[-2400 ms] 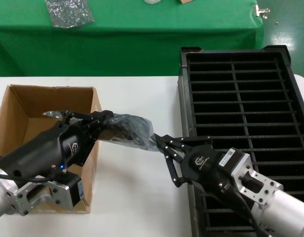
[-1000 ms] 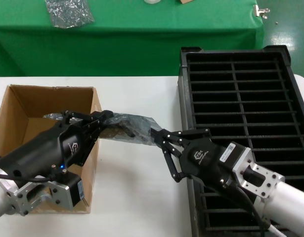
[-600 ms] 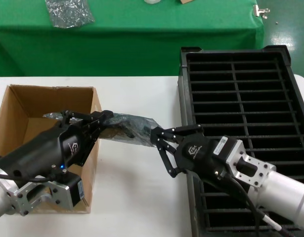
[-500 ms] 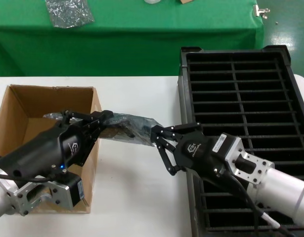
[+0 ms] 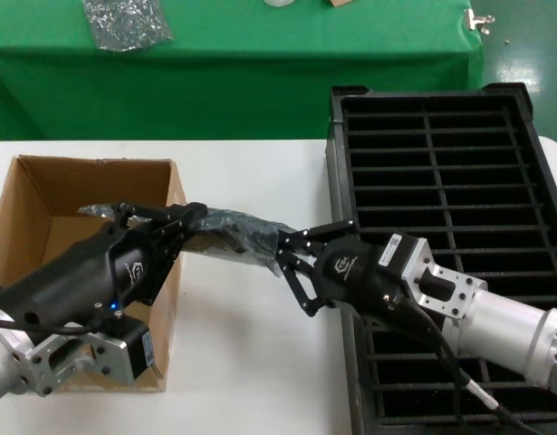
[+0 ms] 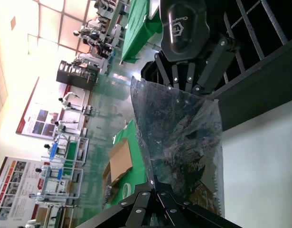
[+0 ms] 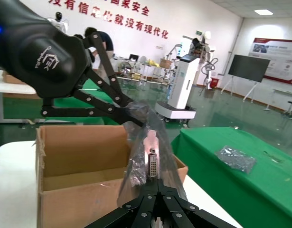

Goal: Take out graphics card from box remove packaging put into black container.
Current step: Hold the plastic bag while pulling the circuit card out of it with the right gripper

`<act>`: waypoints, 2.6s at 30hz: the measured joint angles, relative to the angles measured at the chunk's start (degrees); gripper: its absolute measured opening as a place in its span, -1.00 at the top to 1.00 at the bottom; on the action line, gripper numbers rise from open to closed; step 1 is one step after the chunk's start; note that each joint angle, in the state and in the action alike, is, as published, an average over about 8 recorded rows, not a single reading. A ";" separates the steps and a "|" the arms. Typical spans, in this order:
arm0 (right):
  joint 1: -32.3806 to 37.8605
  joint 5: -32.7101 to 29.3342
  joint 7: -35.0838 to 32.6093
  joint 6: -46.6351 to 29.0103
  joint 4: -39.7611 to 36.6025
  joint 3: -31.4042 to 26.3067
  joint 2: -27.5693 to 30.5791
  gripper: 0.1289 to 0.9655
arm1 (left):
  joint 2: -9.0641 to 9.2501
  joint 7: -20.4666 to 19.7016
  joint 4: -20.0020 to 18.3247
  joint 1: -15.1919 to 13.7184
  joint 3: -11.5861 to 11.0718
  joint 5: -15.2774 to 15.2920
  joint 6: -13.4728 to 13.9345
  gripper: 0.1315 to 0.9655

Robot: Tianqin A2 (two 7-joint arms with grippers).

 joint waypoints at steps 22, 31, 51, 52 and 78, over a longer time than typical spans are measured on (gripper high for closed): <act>-1.95 -6.62 0.22 -9.02 -2.63 7.76 -5.83 0.79 | 0.00 0.00 0.00 0.00 0.00 0.00 0.00 0.98; -2.14 -7.85 0.05 -10.40 -4.20 9.81 -7.86 0.65 | 0.00 0.00 0.00 0.00 0.00 0.00 0.00 0.98; -1.56 -9.11 -0.88 -12.69 -7.80 11.99 -12.01 0.82 | 0.00 0.00 0.00 0.00 0.00 0.00 0.00 0.98; -1.62 -9.18 -0.80 -12.73 -7.68 12.07 -12.02 0.83 | 0.00 0.00 0.00 0.00 0.00 0.00 0.00 0.98; -14.73 -16.55 18.68 -8.21 22.04 24.46 10.09 0.86 | 0.00 0.00 0.00 0.00 0.00 0.00 0.00 0.98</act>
